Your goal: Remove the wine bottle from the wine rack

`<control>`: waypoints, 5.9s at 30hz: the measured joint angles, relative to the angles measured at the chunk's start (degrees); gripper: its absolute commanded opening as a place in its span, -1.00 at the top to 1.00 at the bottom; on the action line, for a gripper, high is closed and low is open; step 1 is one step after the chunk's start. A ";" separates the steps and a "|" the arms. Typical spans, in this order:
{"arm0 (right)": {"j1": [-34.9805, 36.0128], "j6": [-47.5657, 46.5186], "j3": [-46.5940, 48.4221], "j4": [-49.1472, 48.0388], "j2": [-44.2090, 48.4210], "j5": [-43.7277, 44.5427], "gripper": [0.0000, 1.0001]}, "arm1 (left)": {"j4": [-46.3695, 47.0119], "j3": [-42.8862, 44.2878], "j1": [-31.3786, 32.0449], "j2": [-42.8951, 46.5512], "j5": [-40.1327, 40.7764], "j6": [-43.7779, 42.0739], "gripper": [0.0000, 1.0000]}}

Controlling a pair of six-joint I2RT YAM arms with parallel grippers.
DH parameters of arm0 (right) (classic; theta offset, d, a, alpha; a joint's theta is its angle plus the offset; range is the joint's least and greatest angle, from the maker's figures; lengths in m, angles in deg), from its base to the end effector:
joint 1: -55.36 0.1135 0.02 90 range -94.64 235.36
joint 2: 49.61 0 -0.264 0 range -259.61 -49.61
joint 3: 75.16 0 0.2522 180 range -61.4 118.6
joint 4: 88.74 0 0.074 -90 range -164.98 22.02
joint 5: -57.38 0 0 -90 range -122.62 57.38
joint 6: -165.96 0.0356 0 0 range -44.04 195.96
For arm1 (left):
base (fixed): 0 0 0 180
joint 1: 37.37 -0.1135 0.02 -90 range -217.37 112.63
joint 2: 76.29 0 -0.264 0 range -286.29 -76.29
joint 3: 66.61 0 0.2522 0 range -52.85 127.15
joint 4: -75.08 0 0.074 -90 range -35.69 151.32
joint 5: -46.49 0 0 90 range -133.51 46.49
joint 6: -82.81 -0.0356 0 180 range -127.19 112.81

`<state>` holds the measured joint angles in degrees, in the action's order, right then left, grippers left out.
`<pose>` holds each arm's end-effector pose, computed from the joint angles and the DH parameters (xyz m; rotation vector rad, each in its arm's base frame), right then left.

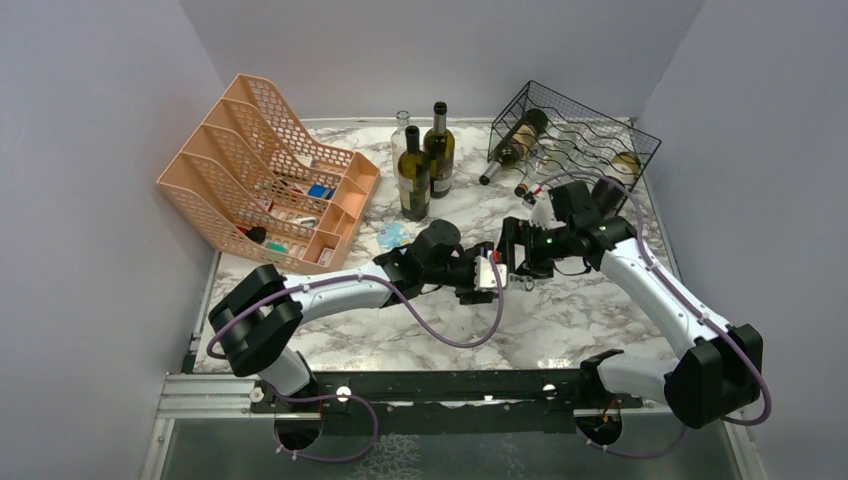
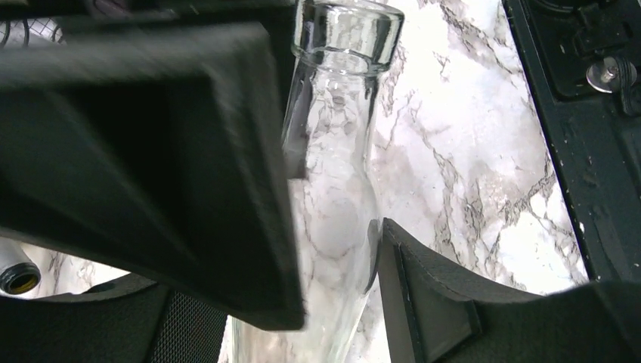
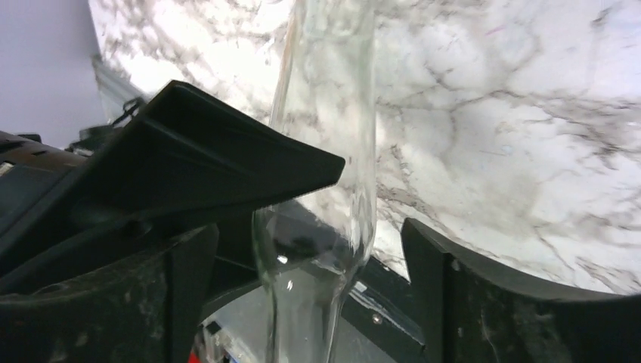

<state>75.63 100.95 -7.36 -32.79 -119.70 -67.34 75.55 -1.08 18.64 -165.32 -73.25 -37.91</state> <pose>0.2148 0.1009 0.2638 -0.1271 2.6739 1.0612 0.1773 -0.2946 0.2359 1.6062 1.1960 -0.7966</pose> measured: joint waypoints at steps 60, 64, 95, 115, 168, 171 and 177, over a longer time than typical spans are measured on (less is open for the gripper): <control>0.04 1.60 6.80 -7.52 20.04 32.89 -0.99 | 37.40 -6.23 -31.28 -5.97 -2.25 37.00 0.52; 0.04 1.97 6.80 -7.80 20.00 32.61 -0.99 | 37.59 -6.21 -31.30 -6.01 -2.25 36.87 0.38; 0.04 2.01 6.82 -7.10 19.32 32.46 -0.99 | 36.94 -6.25 -31.93 16.26 -0.96 33.97 -0.99; 0.04 6.47 2.12 -17.07 1.29 26.36 -1.00 | 33.90 -8.39 -32.65 20.98 5.03 31.12 -0.98; 0.04 27.30 42.14 -24.55 -56.41 52.81 -0.29 | 33.22 -5.29 -44.87 14.19 0.02 47.91 -0.99; 0.04 28.17 42.14 -26.38 -56.98 53.22 -0.23 | 33.20 -5.29 -45.09 13.70 -0.22 48.22 -0.99; 0.04 29.33 43.43 -28.74 -59.63 54.23 -0.12 | 33.22 -5.27 -45.57 13.31 -0.48 48.59 -0.99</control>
<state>75.68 130.28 36.07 -61.53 -179.32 -13.12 108.78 -6.35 -26.93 -152.01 -73.73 10.68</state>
